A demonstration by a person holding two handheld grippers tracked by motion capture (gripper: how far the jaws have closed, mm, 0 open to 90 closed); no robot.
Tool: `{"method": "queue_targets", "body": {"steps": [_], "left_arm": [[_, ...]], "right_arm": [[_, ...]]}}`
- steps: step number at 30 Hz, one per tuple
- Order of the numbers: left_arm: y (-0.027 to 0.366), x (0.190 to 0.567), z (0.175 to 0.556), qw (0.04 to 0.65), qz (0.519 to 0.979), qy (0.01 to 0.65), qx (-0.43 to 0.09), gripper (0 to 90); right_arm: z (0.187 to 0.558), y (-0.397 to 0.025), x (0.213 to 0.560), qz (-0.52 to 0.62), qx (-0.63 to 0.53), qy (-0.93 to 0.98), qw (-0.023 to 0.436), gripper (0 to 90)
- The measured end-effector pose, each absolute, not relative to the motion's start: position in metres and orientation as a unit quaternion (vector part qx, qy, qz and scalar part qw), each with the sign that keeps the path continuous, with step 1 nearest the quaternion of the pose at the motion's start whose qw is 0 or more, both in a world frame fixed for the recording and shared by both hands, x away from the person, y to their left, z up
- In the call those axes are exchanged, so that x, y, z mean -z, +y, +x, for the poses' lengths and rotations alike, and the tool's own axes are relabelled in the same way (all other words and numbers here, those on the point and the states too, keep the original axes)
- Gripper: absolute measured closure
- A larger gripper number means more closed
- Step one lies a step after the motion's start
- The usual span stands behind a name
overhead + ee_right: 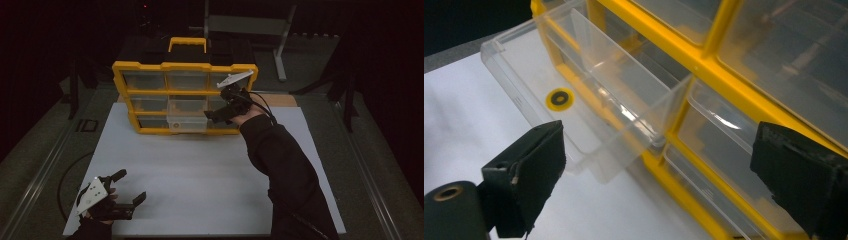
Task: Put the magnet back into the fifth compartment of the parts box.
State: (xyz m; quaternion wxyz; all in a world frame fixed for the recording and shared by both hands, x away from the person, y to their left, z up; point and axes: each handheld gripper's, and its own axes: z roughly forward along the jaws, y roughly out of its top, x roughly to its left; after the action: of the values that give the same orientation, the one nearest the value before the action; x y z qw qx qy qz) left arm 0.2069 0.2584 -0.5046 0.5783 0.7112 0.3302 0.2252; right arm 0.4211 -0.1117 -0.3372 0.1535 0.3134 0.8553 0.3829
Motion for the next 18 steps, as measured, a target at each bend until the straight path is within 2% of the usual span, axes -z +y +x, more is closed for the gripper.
{"method": "queue_targets", "body": {"steps": [18], "left_arm": [[0.258,0.505,0.207,0.575,0.713,0.33,-0.228,0.2]], "right_arm": [[0.41,-0.143,0.355,0.322,-0.385,0.85,0.161,7.6]]}}
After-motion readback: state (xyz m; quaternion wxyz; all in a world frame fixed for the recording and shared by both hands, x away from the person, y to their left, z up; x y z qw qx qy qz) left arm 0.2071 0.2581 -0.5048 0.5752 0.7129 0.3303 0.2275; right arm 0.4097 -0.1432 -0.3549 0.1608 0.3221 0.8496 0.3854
